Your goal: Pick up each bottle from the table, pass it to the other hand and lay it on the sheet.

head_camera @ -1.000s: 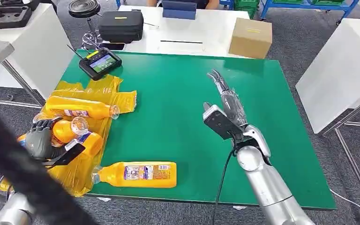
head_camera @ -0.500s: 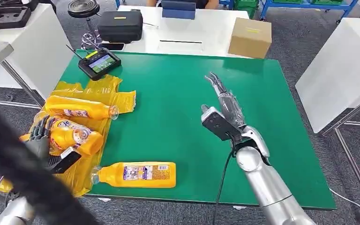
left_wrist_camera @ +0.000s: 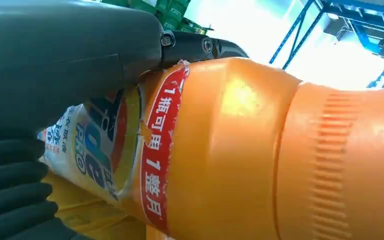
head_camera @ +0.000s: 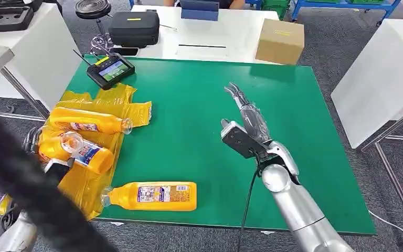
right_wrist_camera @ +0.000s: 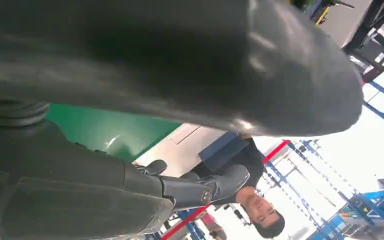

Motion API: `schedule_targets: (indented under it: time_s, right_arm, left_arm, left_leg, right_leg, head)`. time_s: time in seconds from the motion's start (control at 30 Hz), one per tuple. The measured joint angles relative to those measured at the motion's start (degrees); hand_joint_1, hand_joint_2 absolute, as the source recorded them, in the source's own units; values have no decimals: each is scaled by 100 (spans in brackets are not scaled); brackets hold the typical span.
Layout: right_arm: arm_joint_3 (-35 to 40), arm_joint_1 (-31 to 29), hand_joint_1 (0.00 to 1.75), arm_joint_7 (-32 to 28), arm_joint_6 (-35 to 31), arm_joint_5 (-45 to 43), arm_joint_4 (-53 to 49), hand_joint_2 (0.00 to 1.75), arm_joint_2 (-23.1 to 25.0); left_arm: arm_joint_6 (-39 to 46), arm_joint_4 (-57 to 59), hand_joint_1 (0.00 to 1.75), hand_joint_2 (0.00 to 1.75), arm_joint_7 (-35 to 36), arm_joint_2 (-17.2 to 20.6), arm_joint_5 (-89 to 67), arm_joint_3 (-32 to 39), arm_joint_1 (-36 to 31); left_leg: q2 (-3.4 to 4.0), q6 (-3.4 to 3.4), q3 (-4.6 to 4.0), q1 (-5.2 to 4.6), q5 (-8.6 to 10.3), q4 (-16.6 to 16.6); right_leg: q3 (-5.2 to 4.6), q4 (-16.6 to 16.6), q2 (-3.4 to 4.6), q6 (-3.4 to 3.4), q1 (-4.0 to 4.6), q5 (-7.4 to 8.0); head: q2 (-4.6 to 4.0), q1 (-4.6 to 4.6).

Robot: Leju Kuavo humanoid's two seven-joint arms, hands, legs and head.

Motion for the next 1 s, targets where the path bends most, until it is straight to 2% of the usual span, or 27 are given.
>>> schedule_targets:
  time_s: [0.3, 0.53, 0.83, 1.0]
  right_arm:
    - [42, 0, 0, 0, 15, 0, 0, 0, 0]
    - [52, 2, 0, 103, 59, 94, 0, 0, 26]
    - [50, 43, 0, 168, 98, 164, -35, 0, 31]
    - [48, 80, 0, 199, 107, 216, -72, 0, 31]
  left_arm:
    - [-116, -273, 0, 0, -24, 0, 199, 107, 133]
    - [-1246, -1133, 0, 0, 98, 0, 1445, 523, 287]
    - [-1569, -2070, 0, 0, 313, -77, 1482, 715, 424]
    - [-2358, -2109, 0, 0, 711, -79, 1877, 791, 312]
  left_leg:
    - [0, 0, -21, -1, 1, 1]
    - [0, 0, -33, -2, 1, 2]
    - [1, 1, -45, -2, 1, 2]
    - [2, 1, -47, -2, 1, 3]
  right_leg:
    - [-5, 1, 1, 1, 4, 1]
    - [-27, 0, 2, 1, 5, 1]
    - [-36, 0, 5, 2, 5, 3]
    - [-45, -1, 6, 2, 4, 3]
  head:
    - [0, 0]
    - [0, 0]
    - [0, 2]
    - [0, 0]
